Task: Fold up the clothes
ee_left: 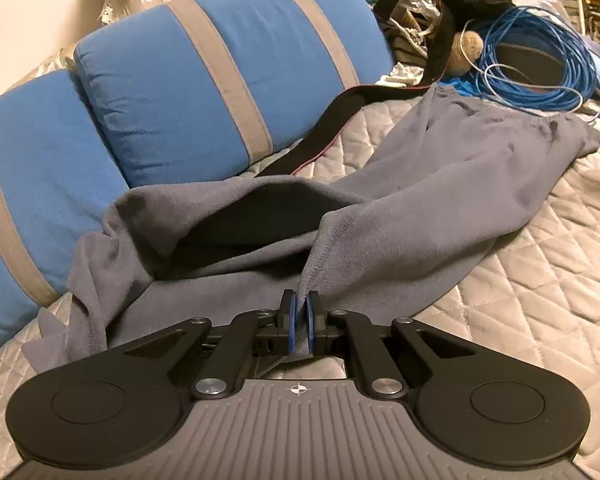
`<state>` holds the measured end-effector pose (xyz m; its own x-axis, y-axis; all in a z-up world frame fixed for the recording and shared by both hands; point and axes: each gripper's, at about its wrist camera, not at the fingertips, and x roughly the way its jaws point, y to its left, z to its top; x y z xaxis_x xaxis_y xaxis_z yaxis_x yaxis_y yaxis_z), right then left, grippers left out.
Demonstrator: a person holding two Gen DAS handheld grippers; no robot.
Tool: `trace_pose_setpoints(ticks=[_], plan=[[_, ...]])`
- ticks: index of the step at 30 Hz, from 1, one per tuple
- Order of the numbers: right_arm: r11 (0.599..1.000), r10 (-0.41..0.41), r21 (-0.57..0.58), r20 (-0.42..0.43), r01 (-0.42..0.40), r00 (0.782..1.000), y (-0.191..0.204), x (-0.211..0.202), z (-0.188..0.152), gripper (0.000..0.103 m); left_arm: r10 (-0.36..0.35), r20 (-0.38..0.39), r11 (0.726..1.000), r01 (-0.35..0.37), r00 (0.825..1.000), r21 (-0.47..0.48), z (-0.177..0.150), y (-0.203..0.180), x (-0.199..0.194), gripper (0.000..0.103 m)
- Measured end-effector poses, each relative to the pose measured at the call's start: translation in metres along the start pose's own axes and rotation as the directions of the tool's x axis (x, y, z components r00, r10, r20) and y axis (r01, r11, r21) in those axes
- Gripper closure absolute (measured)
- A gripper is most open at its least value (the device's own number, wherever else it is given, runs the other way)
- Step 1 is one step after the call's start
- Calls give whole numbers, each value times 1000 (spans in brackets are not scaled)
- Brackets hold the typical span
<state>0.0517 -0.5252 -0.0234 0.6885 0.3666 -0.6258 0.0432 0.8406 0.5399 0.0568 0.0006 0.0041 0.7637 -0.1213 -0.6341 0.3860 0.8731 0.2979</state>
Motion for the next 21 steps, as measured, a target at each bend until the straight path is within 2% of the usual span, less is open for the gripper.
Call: trace_pose_setpoints(ticks=[5, 7, 11, 14, 15, 16, 17, 18, 19, 21], plan=[[994, 93, 63, 19, -94, 996, -23, 18, -15, 6, -1, -6, 1000, 1, 1000, -4, -1, 0, 2, 97], [992, 110, 64, 28, -111, 994, -28, 24, -18, 9, -1, -10, 1000, 1, 1000, -4, -1, 0, 3, 97], [987, 151, 47, 63, -155, 986, -35, 30, -23, 10, -2, -18, 1000, 2, 1000, -3, -1, 0, 5, 97], [983, 175, 39, 92, -179, 980, -38, 33, -25, 17, -3, -24, 1000, 3, 1000, -3, -1, 0, 7, 97], [983, 174, 38, 94, -178, 980, -38, 34, -26, 26, -3, -26, 1000, 3, 1000, -3, 0, -1, 7, 97], [984, 169, 38, 93, -173, 981, -39, 36, -25, 42, -2, -27, 1000, 2, 1000, -5, 0, 0, 7, 97], [986, 156, 41, 85, -160, 984, -40, 37, -25, 53, -3, -27, 1000, 2, 1000, -8, -1, 0, 7, 97], [989, 138, 46, 71, -141, 988, -40, 39, -24, 76, -3, -28, 1000, 3, 1000, -11, -1, 1, 7, 97], [990, 127, 51, 57, -130, 990, -40, 39, -23, 89, -4, -29, 1000, 3, 1000, -16, -1, 2, 7, 96], [991, 117, 57, 26, -119, 993, -39, 37, -19, 91, -2, -29, 1000, 2, 1000, -28, 0, 4, 7, 96]])
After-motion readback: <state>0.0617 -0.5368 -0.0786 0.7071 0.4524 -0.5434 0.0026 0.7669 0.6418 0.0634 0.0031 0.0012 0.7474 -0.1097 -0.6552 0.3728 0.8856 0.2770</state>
